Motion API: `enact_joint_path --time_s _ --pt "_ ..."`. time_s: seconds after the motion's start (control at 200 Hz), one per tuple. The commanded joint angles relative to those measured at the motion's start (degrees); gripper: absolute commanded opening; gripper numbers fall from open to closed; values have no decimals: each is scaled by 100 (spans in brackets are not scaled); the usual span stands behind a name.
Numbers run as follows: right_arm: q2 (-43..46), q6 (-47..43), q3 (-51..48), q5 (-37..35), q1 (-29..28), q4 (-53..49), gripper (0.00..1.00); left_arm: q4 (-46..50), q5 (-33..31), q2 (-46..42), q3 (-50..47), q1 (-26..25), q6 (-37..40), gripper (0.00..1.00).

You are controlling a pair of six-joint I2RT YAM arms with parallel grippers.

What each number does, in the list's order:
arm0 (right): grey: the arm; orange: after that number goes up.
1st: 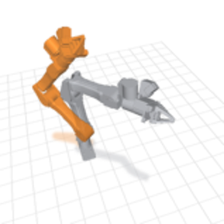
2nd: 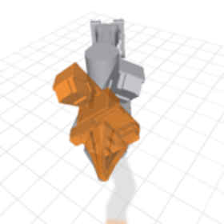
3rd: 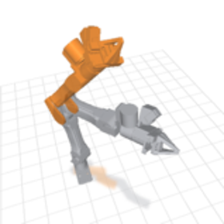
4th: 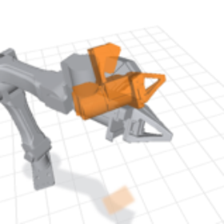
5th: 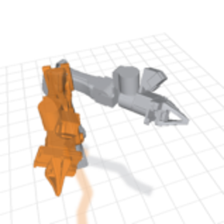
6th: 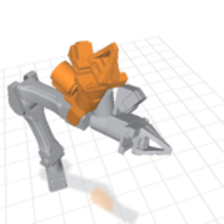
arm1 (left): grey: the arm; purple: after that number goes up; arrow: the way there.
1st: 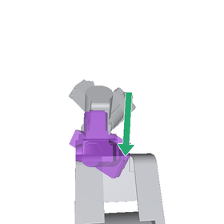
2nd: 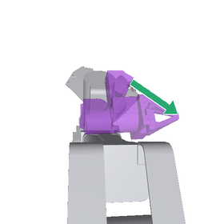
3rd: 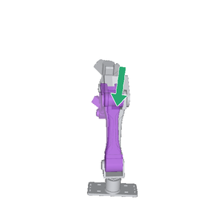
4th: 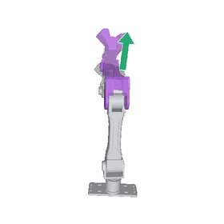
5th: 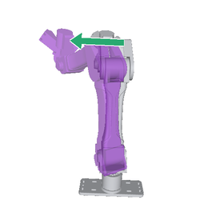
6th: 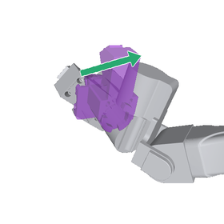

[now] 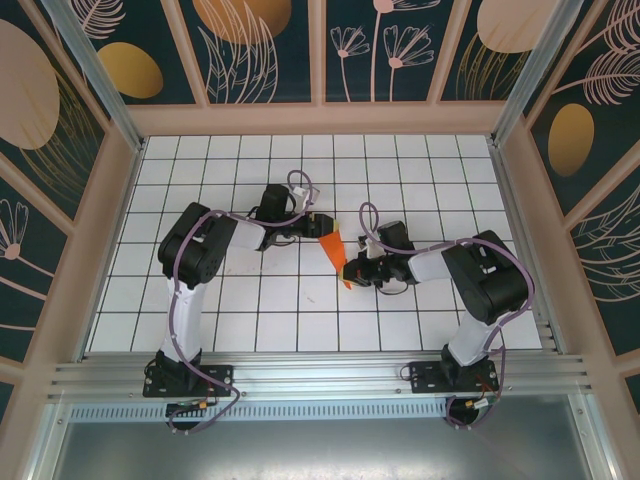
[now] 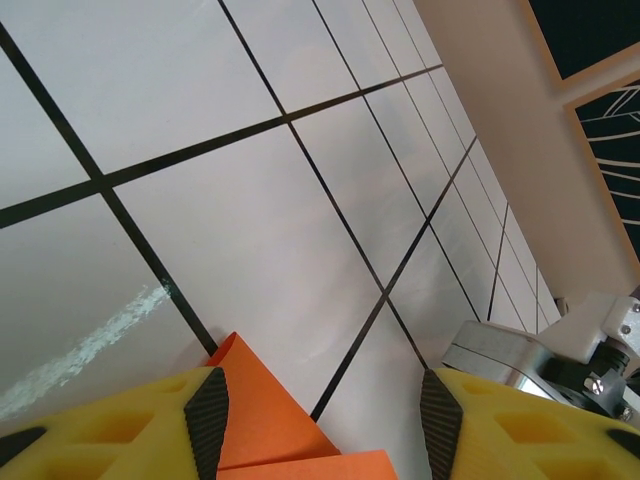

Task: Fold a paper plane with a square sheet of paper (pick it up from the middle)
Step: Fold the wing for the fifth time at the center of the table.

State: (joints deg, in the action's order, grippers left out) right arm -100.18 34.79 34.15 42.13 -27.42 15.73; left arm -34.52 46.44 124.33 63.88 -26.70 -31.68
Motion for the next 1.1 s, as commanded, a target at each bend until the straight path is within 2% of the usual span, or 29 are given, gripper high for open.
enact_joint_path --time_s 0.0,0.145,0.31,0.405,0.585,0.751,0.906,1.096 --pt "-652 -264 -452 -1116 -9 -1119 0 -215 93 139 170 86 92 57" --pt "-665 -226 -463 -1104 -16 -1079 0 -49 129 117 495 210 56 57" --pt "-665 -218 -455 -1106 -9 -1070 0 651 72 23 1054 462 213 57" --pt "-669 -209 -428 -1114 -10 -1057 0 995 -35 -274 1053 473 331 57" --pt "-683 -191 -370 -1118 -14 -1056 0 230 -71 -1228 -265 383 -213 51" --pt "-681 -194 -382 -1130 -16 -1057 0 -83 -263 -1850 -1348 -75 -336 46" --pt "-685 -209 -392 -1136 -11 -1071 0 -695 -460 -1679 -1809 -321 -667 41" --pt "-672 -235 -400 -1146 -18 -1085 0 -1428 -535 -1200 -1686 -344 -1164 41"
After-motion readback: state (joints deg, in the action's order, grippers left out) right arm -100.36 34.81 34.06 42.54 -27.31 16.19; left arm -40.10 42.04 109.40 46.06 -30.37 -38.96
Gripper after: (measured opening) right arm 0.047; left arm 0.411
